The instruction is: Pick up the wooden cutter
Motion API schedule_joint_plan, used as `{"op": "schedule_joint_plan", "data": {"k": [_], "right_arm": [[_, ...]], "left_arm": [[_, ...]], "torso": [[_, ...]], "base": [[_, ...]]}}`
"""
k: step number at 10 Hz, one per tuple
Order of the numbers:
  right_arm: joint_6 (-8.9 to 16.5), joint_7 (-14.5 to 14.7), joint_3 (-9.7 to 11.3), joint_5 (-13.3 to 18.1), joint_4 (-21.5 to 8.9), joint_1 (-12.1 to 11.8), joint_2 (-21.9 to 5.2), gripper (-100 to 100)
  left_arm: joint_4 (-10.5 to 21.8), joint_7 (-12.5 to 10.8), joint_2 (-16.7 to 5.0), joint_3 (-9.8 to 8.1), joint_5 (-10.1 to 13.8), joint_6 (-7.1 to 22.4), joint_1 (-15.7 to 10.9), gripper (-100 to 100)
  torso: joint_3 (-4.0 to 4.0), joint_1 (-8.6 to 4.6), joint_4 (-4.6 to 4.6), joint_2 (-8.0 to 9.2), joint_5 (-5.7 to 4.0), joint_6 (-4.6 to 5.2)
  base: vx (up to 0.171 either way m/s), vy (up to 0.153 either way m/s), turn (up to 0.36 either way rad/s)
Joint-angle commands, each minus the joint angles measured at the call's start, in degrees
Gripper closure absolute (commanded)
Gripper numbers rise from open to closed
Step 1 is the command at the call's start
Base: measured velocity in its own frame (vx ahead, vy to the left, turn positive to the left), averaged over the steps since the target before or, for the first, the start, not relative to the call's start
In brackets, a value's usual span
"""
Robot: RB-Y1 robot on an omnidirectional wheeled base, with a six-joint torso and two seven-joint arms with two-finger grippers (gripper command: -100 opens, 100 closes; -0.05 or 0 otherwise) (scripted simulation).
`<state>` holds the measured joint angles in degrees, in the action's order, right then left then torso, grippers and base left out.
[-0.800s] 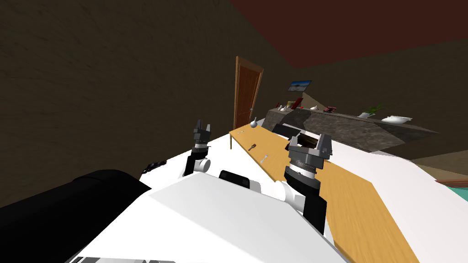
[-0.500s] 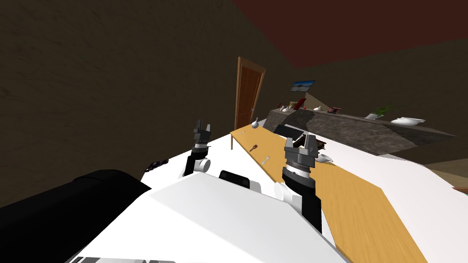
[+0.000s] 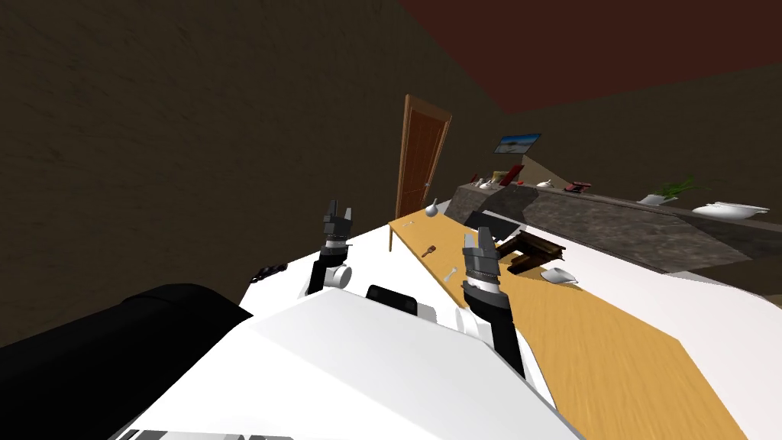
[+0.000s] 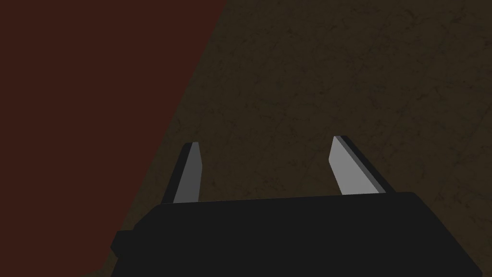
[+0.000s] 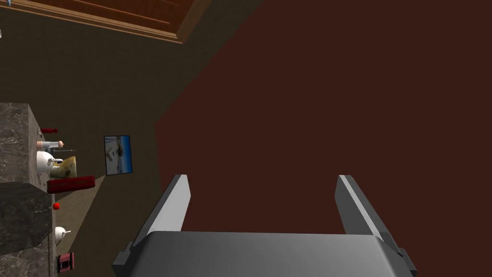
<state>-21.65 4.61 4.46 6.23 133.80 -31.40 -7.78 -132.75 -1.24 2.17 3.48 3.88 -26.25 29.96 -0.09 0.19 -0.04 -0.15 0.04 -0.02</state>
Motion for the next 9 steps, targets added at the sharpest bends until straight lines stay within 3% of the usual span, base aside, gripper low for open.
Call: {"op": "schedule_joint_plan", "data": {"k": [1,9], "right_arm": [[0.1,0.5,0.5,2.3,0.2,-1.1,-0.9,-100],[1.4,3.8,4.3,15.0,-3.1,-3.6,-6.5,-100]], "left_arm": [[0.0,0.0,0.0,0.00,0.0,0.0,0.0,0],[0.0,0.0,0.0,0.00,0.0,0.0,0.0,0]], "torso": [[0.00,0.00,0.00,0.00,0.00,0.00],[0.03,0.01,0.01,0.05,0.01,0.01]], "base": [[0.026,0.045,0.042],[0.029,0.045,0.074]]}}
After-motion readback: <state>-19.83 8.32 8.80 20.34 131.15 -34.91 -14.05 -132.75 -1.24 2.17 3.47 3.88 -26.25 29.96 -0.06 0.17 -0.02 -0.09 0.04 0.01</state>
